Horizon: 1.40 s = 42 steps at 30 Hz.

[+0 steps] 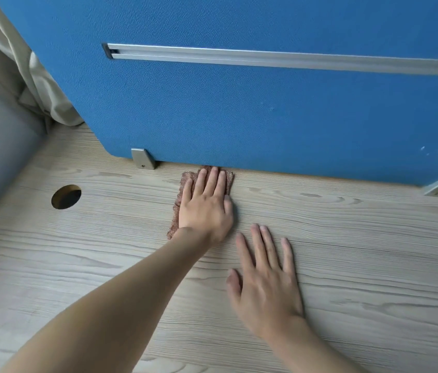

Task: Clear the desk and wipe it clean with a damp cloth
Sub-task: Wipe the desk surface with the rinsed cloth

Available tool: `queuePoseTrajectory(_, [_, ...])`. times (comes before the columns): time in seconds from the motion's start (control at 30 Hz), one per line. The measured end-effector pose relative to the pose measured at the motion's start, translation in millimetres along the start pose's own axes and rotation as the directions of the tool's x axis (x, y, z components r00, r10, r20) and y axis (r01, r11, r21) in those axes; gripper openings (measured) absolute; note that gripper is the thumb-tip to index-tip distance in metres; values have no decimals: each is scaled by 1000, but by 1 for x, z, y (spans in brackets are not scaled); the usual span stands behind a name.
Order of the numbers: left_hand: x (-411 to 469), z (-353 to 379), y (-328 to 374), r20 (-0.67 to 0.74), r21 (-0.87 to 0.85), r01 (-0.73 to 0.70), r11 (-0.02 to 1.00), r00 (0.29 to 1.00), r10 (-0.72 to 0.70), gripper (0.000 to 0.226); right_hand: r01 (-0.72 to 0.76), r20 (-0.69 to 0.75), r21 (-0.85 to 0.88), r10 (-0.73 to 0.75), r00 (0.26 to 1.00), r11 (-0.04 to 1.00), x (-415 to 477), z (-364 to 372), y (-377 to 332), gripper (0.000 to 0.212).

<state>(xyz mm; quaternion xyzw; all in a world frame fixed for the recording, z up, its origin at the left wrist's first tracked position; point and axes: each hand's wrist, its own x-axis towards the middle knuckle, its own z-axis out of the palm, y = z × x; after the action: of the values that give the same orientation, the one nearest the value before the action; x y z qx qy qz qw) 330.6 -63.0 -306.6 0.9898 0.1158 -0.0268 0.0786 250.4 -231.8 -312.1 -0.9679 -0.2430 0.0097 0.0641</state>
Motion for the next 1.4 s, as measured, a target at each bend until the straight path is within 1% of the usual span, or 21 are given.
queuePoseTrajectory(0.13, [1,0,-13,15,11,-143,990,990,143,66,3,3,-1,-3,1000,1000,-1,0,0,68])
queuePoseTrajectory(0.17, [9,-1,-18,-2,7,-121,993,993,121,66,5,3,-4,-5,1000,1000,0,0,0,69])
queuePoseTrajectory(0.27, [21,-1,-14,-32,6,72,997,997,-72,64,0,1,-9,0,1000,1000,0,0,1,69])
queuePoseTrajectory(0.3, [18,0,-8,-30,7,81,997,996,-81,63,-1,-1,-9,1,1000,1000,0,0,1,69])
queuePoseTrajectory(0.43, [-7,1,-10,-7,20,-147,989,989,147,67,5,-15,8,-4,1000,1000,0,-1,0,68])
queuePoseTrajectory(0.47, [-2,0,-20,-8,30,-157,987,987,158,69,8,-17,9,-8,1000,1000,0,-1,-1,68])
queuePoseTrajectory(0.5, [7,-2,-29,-19,35,-117,992,993,118,69,10,-13,7,-10,1000,1000,-1,-1,0,69])
queuePoseTrajectory(0.57, [23,-4,-43,-30,42,44,998,999,-43,66,8,-9,10,-8,1000,1000,0,-1,1,70])
queuePoseTrajectory(0.6, [25,-3,-42,-34,41,88,995,996,-87,65,7,-7,9,-7,1000,1000,0,0,1,70])
queuePoseTrajectory(0.63, [21,-3,-39,-38,30,93,995,995,-92,66,6,-3,8,-6,1000,1000,1,1,1,70])
queuePoseTrajectory(0.77, [-7,1,-39,-34,16,-47,999,998,47,70,11,-1,14,-11,1000,1000,0,0,1,71])
queuePoseTrajectory(0.8, [-4,0,-45,-33,2,-37,999,999,37,70,11,4,12,-11,1000,1000,-1,-1,1,71])
queuePoseTrajectory(0.9, [15,-3,-56,-57,-16,138,990,989,-138,64,10,1,15,-10,1000,1000,1,-1,1,71])
queuePoseTrajectory(0.93, [17,-2,-53,-62,-18,157,987,986,-158,62,9,5,13,-9,1000,1000,2,0,2,71])
queuePoseTrajectory(1.0, [3,-4,-43,-60,-4,114,993,992,-114,63,6,14,15,-6,1000,1000,0,0,1,71])
queuePoseTrajectory(1.13, [-28,1,-51,-32,21,-52,998,998,53,68,6,19,18,-7,1000,1000,0,-2,1,71])
queuePoseTrajectory(1.17, [-22,0,-56,-37,7,-36,999,999,36,69,10,21,11,-10,1000,1000,1,-2,1,71])
queuePoseTrajectory(1.23, [-9,-2,-63,-54,-12,75,997,996,-76,67,17,20,10,-17,1000,1000,0,-3,1,71])
queuePoseTrajectory(1.3, [-5,-3,-58,-59,-22,142,990,988,-143,63,9,16,6,-9,1000,1000,0,-2,1,71])
queuePoseTrajectory(1.33, [-11,-4,-54,-62,-18,145,989,987,-146,62,8,20,4,-8,1000,1000,0,-2,1,71])
queuePoseTrajectory(1.4, [-35,-1,-45,-66,3,77,997,995,-77,65,8,21,2,-8,1000,1000,0,-2,1,71])
